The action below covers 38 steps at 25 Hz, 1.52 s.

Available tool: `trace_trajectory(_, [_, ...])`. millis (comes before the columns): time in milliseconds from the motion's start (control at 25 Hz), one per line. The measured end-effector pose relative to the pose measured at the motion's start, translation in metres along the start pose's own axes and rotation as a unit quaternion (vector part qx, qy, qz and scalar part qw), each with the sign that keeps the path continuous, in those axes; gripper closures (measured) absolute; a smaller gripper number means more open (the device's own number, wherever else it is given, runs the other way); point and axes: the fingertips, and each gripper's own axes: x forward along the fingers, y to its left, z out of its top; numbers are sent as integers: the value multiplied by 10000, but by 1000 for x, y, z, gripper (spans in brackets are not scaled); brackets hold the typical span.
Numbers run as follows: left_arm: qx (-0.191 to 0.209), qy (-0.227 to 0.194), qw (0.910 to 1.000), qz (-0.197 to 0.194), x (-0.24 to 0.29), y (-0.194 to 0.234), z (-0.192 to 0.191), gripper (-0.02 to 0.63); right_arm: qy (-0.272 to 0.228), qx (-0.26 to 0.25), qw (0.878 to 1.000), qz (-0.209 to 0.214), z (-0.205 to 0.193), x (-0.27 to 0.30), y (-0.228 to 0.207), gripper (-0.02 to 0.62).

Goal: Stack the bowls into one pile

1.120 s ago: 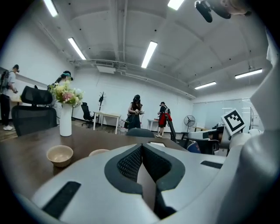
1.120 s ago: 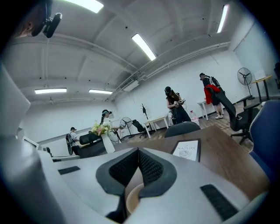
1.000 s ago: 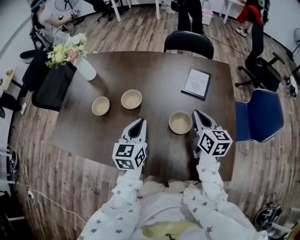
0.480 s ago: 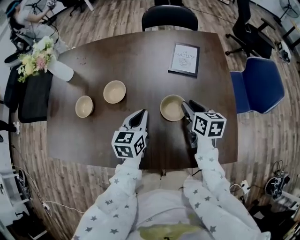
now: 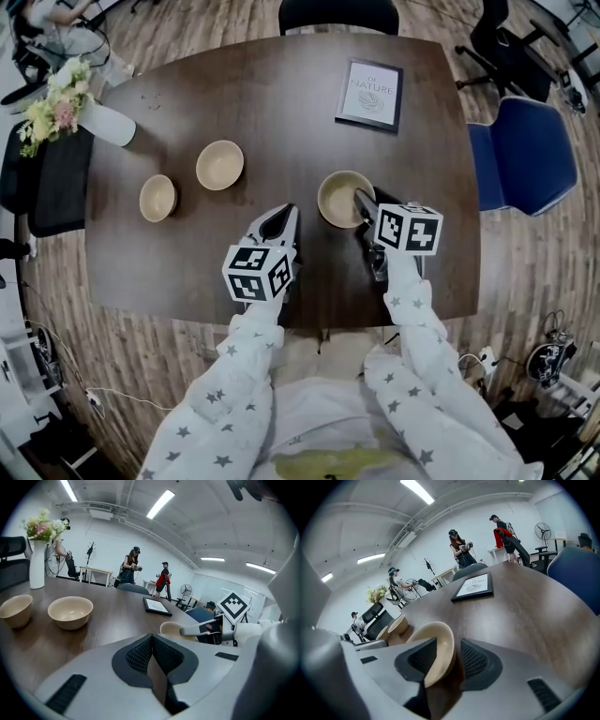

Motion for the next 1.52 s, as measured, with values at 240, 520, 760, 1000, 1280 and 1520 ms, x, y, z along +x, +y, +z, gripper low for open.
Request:
trace_trajectory(240, [-82,12,9999,122,-1,0,-5,580,104,-1,9998,-188,-3,3,-9,538])
trace_trajectory(520, [-234,-201,9986,422,-10,7,1,581,64,63,10000,10,6,2,-3,554])
trace_trajectory(760, [-353,-486,9960,658,-27,12,10,580,-41,161,9996,239,16,-1,12,557])
trace_trajectory(1000, [-425,-734,9930,819,-47,23,18,581,-46,108,9990,429,19,3,37,558])
trace_trajectory(1280, [-484,-934,9905,886,-73,53,24,580,-152,92,9985,509,20,11,70,558])
trace_trajectory(1520, [-471,-840,9928,708,-89,89,21,581,-277,76,9988,386,15,27,103,560])
